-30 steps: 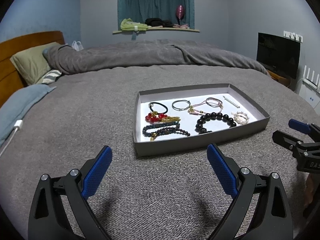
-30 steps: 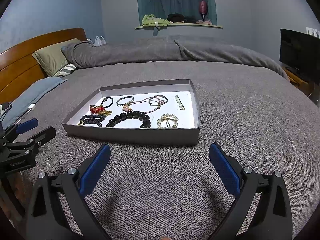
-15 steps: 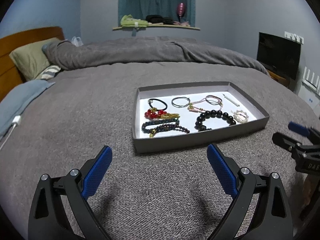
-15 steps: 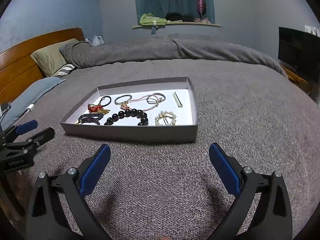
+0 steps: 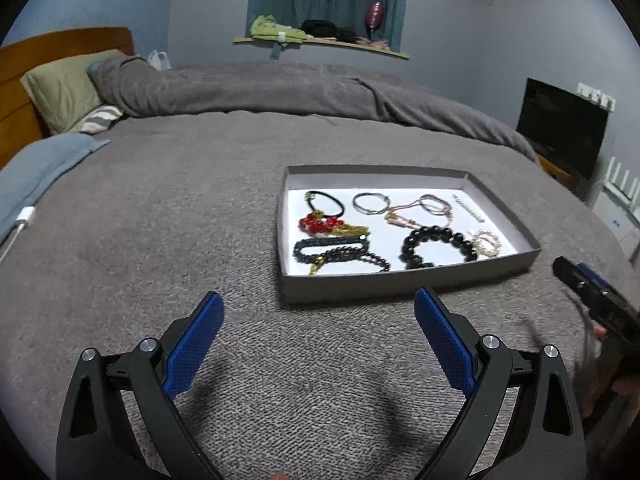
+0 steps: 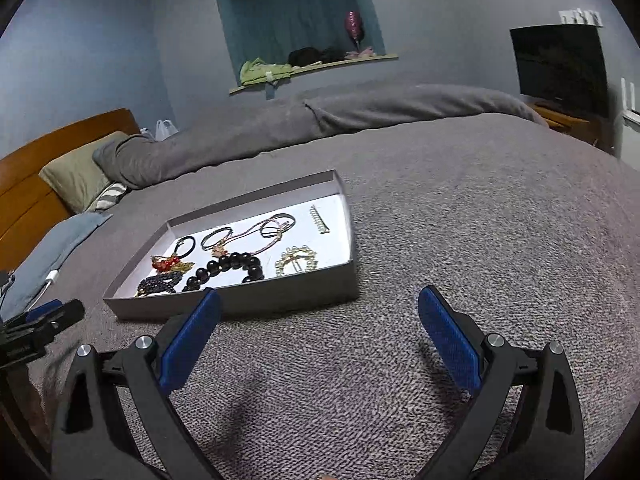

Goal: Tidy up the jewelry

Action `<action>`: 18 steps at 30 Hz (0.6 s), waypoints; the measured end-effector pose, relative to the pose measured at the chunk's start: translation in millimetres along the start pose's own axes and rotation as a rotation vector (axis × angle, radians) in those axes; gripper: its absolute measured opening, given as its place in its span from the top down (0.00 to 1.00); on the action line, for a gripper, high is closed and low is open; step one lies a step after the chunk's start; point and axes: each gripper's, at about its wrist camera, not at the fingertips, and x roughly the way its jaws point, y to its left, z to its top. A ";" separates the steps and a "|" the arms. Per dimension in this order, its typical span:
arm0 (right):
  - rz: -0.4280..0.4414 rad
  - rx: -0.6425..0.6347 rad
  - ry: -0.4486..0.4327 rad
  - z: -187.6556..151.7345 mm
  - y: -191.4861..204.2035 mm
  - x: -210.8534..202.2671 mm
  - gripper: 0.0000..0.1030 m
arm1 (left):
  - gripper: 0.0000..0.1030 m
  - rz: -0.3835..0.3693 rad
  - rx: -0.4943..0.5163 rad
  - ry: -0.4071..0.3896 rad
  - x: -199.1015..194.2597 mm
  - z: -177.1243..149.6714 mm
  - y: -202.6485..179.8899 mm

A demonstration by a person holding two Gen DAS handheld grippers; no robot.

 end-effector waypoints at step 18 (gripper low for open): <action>-0.078 -0.219 -0.094 -9.5 40.5 -19.5 0.05 | 0.06 -0.041 0.029 -0.003 -15.2 -2.0 9.0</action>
